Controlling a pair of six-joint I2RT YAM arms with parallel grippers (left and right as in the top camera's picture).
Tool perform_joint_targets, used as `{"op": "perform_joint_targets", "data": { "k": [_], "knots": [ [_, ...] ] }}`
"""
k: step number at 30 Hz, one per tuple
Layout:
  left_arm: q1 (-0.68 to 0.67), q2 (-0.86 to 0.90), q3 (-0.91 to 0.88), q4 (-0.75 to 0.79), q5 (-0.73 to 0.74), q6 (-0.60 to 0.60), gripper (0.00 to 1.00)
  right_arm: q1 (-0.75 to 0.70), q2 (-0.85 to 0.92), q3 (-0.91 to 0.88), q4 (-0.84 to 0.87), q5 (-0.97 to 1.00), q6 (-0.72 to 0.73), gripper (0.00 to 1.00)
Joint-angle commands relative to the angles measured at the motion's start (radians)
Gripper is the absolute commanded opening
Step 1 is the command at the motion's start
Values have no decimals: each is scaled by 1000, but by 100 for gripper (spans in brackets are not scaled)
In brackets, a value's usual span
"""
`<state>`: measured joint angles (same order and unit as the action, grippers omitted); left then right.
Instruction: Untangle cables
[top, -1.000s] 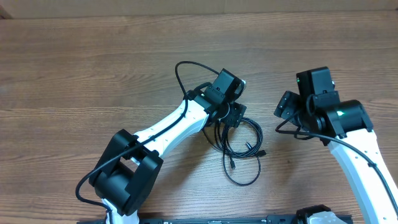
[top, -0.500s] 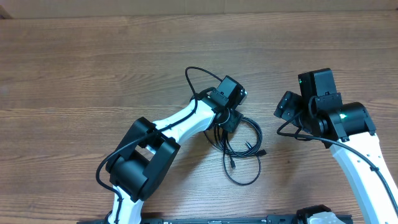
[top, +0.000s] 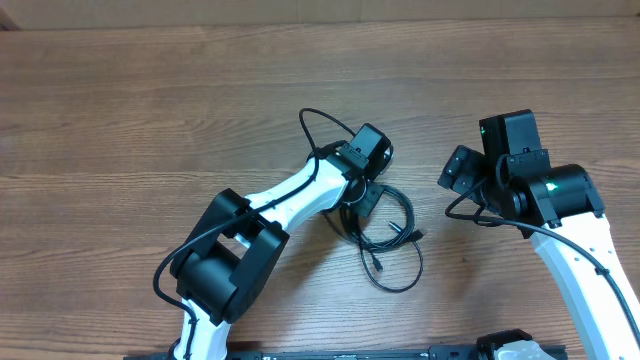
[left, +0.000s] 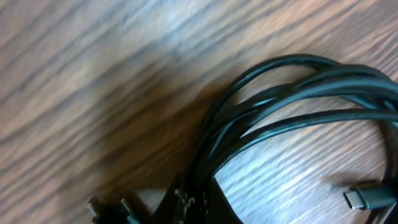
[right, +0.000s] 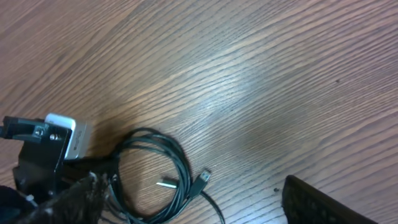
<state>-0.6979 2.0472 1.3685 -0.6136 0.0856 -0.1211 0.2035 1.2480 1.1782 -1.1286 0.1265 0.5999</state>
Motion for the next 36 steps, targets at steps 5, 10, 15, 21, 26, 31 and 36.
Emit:
{"op": "perform_joint_targets", "data": {
  "k": [5, 10, 15, 21, 26, 31, 36],
  "knots": [
    [94, -166, 145, -126, 133, -44, 4, -2, -11, 21, 52, -176, -117, 90],
    [117, -292, 207, -188, 241, -49, 4, 0, 26, 21, 93, -333, -216, 87],
    [114, -384, 207, -225, 256, -52, 4, 37, 72, 21, 127, -342, -216, 87],
    [121, -476, 207, -296, 237, -61, 4, 82, 138, 21, 182, -209, -183, 44],
    [166, -553, 207, -410, -15, -70, 4, 81, 171, 21, 53, 106, 35, 31],
    [268, -620, 207, -467, -121, -89, 4, 82, 172, 21, 12, 187, 59, 43],
    [364, -658, 207, -467, -116, -89, 4, 82, 172, 21, 12, 187, 59, 39]
  ]
}}
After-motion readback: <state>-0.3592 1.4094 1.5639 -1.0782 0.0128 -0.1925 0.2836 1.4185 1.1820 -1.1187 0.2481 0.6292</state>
